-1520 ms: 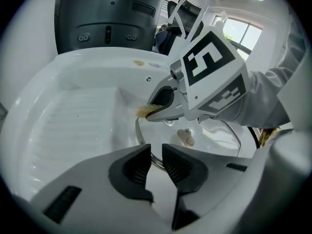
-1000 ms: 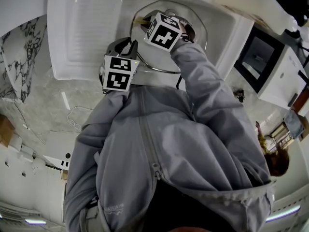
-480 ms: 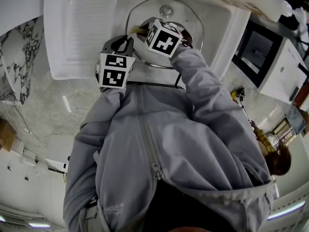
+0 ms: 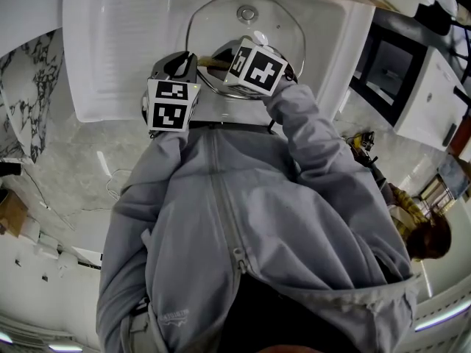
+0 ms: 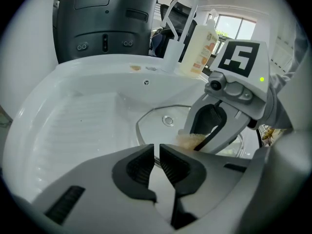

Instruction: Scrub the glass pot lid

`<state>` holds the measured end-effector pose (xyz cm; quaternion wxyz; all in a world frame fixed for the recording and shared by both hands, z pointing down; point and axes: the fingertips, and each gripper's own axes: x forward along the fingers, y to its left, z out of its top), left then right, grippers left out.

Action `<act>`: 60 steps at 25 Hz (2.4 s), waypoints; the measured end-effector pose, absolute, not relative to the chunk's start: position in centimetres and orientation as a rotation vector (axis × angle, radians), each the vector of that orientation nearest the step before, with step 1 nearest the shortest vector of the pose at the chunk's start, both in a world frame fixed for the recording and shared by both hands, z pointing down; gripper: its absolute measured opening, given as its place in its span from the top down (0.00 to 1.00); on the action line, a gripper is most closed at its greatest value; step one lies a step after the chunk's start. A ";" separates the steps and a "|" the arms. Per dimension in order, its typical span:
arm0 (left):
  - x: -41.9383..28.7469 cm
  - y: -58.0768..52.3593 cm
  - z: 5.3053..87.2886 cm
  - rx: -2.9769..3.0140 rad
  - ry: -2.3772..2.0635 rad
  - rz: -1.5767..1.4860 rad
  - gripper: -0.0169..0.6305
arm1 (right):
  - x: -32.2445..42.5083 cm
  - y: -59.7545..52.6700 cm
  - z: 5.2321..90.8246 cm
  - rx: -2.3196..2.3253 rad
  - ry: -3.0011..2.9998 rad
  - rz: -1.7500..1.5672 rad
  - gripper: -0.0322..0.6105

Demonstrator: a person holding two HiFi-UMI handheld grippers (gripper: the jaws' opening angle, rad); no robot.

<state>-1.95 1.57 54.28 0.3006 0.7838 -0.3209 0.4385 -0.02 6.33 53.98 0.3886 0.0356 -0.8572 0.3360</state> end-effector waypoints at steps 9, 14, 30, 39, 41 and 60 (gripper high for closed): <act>-1.9 1.7 54.3 2.091 -0.836 1.179 0.92 | 0.2 9.1 51.7 -0.019 -2.182 0.955 0.87; -1.9 1.7 54.3 2.105 -0.823 1.189 0.92 | 0.7 9.1 50.2 -0.059 -2.217 1.034 0.87; -1.5 1.4 54.5 2.126 -0.772 1.232 0.92 | 7.9 -2.0 51.6 0.369 -2.250 0.792 0.87; -1.4 1.4 54.5 2.119 -0.755 1.244 0.92 | 11.4 -6.6 57.4 0.496 -2.088 0.448 0.87; -1.4 1.4 54.5 2.119 -0.751 1.246 0.92 | 11.5 -7.3 58.5 0.497 -2.072 0.391 0.87; -1.3 1.3 54.7 2.132 -0.721 1.286 0.92 | 11.3 -6.8 63.6 0.407 -1.996 0.279 0.87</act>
